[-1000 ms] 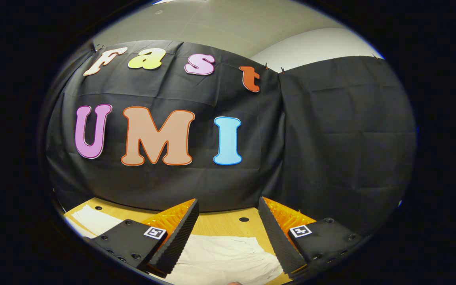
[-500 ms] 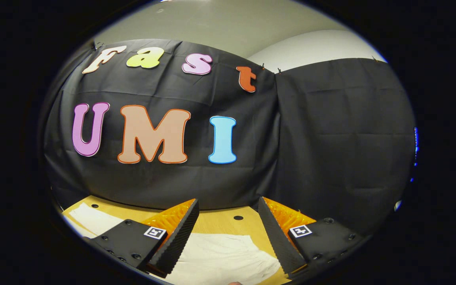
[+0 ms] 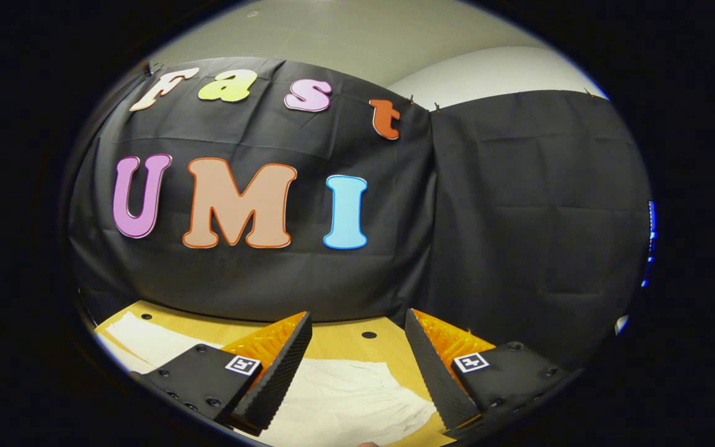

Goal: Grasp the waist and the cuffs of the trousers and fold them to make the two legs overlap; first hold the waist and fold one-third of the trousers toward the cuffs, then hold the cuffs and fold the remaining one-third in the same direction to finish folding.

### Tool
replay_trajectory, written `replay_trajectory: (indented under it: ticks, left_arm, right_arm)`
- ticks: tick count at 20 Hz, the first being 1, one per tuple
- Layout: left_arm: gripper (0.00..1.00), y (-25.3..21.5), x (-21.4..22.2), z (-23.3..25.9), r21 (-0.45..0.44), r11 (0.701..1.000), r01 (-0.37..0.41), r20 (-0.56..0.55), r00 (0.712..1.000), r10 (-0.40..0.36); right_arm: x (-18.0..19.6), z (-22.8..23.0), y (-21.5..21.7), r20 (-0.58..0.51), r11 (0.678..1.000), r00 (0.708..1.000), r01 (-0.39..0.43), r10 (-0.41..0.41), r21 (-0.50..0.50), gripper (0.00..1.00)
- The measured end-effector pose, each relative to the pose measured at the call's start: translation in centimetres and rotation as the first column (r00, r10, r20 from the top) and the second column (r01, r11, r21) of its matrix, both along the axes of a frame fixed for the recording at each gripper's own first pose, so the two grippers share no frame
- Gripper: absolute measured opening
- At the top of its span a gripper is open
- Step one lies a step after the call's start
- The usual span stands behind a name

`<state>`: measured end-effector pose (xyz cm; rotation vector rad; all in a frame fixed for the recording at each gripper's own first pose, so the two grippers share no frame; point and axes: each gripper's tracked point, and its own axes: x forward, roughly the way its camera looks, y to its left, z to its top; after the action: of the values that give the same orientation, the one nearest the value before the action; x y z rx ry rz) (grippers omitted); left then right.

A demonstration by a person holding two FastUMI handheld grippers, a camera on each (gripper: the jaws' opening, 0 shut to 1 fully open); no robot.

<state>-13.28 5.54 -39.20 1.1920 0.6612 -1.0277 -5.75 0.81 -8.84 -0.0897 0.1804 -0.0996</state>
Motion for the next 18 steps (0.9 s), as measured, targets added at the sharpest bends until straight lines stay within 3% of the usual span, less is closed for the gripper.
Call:
replay_trajectory:
  ticks: [4, 11, 14, 18]
  left_arm:
    - [0.01, 0.0, -0.2, -0.3, 0.008, 1.0, 0.013, 0.015, 1.0, -0.013]
    - [0.0, 0.0, -0.3, -0.3, 0.006, 1.0, -0.021, -0.003, 1.0, 0.021]
    - [0.0, 0.1, -0.2, -0.4, 0.005, 1.0, -0.028, 0.003, 1.0, 0.028]
    - [0.0, 0.1, -0.3, -0.3, 0.013, 0.999, -0.05, 0.005, 0.999, 0.05]
  right_arm:
    - [-0.8, -2.2, -1.7, -0.066, 0.99, 0.996, -0.064, 0.057, -0.122, 0.97]
    - [-1.2, -6.2, -5.1, -0.179, 0.953, 0.976, -0.169, 0.125, -0.253, 0.98]
    - [-1.3, -8.7, -5.7, -0.236, 0.89, 0.957, -0.25, 0.167, -0.382, 0.98]
    - [-3.3, -13.3, -6.6, -0.357, 0.757, 0.906, -0.395, 0.227, -0.52, 0.98]
